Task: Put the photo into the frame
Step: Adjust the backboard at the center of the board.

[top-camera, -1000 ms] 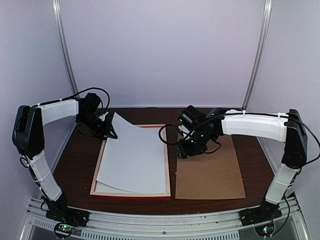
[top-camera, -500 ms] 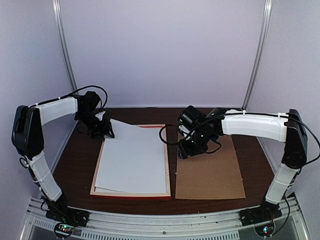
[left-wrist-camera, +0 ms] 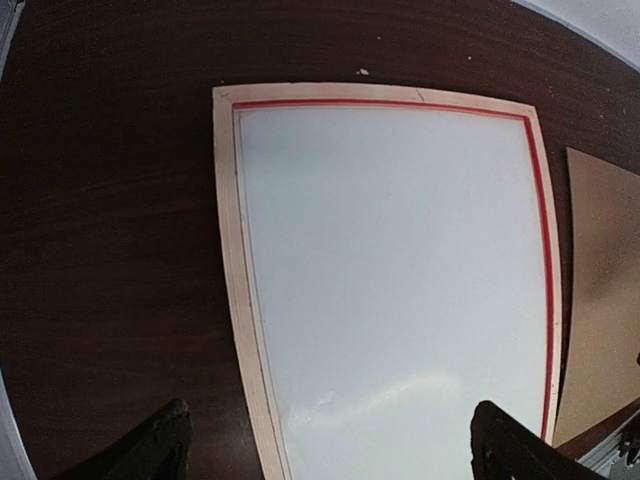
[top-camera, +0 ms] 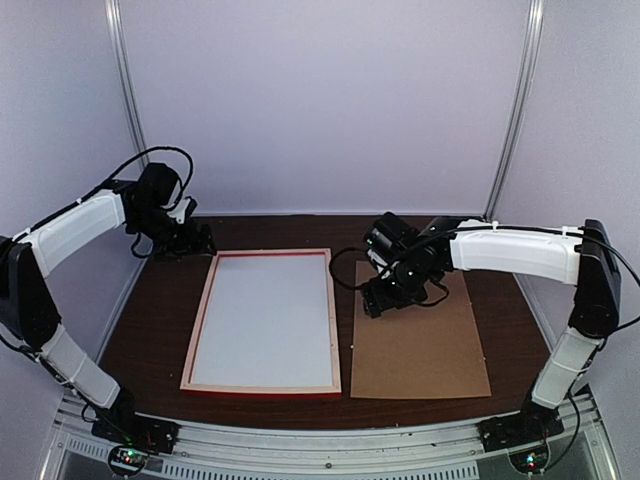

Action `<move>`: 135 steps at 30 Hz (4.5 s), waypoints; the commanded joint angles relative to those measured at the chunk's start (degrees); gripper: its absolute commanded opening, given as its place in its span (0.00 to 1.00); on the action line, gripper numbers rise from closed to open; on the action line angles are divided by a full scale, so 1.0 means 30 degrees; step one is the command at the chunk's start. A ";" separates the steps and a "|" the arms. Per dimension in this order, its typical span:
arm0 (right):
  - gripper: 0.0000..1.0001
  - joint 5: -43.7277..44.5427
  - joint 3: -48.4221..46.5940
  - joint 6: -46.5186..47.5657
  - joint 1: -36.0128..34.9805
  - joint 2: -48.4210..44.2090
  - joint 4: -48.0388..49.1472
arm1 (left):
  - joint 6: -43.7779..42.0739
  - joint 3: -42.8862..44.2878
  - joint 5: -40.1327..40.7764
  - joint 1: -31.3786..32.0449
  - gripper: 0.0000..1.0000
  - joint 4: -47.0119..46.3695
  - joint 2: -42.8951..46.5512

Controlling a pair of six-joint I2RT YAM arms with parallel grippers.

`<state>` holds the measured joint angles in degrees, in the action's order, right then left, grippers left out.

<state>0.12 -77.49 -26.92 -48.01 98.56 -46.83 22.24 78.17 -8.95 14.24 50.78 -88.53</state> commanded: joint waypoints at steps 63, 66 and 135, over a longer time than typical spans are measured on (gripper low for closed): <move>0.84 -0.6677 1.1489 0.0789 1.5673 -0.4120 0.7299 | 0.4818 0.9121 0.1798 1.4922 0.95 -0.5911 -1.3200; 0.84 -0.6775 1.1602 0.0825 1.5735 -0.4006 0.7502 | 0.5025 0.9957 0.2350 1.4933 0.95 -0.5358 -1.4156; 0.41 -1.9097 0.9632 -0.4027 1.3527 -1.1880 0.8381 | 0.8640 0.7378 -0.2391 1.4704 0.93 -1.0879 -1.2224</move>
<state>-53.15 -46.46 -36.60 -4.56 63.79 -23.66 48.03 101.95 -13.82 57.54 21.91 -127.85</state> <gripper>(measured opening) 0.412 0.927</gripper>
